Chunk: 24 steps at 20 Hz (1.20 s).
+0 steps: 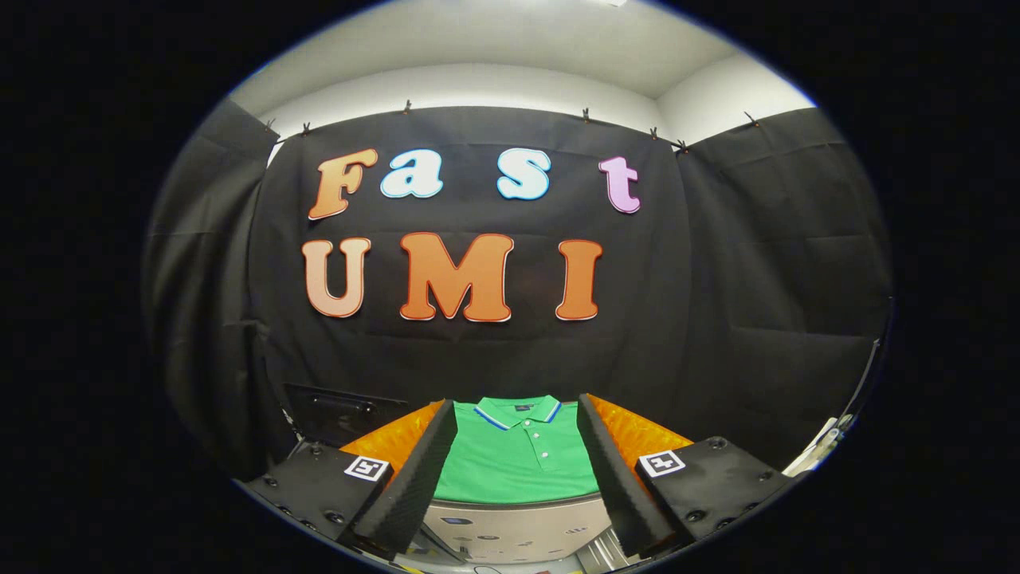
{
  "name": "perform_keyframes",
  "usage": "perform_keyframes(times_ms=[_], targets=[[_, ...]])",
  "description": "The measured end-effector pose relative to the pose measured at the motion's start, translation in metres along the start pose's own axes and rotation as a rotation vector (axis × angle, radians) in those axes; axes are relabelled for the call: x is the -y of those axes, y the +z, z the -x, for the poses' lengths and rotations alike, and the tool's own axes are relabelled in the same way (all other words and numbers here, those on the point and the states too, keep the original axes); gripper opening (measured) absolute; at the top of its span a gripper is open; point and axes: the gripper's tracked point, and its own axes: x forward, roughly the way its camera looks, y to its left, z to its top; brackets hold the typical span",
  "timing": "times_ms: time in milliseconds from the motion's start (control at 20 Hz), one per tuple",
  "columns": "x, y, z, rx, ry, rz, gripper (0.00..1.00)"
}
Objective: Put the clothes into the washing machine and then close the washing machine lid.
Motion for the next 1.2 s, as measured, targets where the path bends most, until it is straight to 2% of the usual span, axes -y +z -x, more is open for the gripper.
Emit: perform_keyframes(times_ms=[450,800,1000,1200], targets=[[0.032,-0.022,-0.139,-0.136,-0.005,-0.059,0.98],[0.042,-0.103,-0.255,-0.376,0.021,-0.061,0.98],[0.038,-0.137,-0.285,-0.498,0.034,-0.037,0.99],[0.038,-0.167,-0.293,-0.621,0.042,-0.039,0.99]])
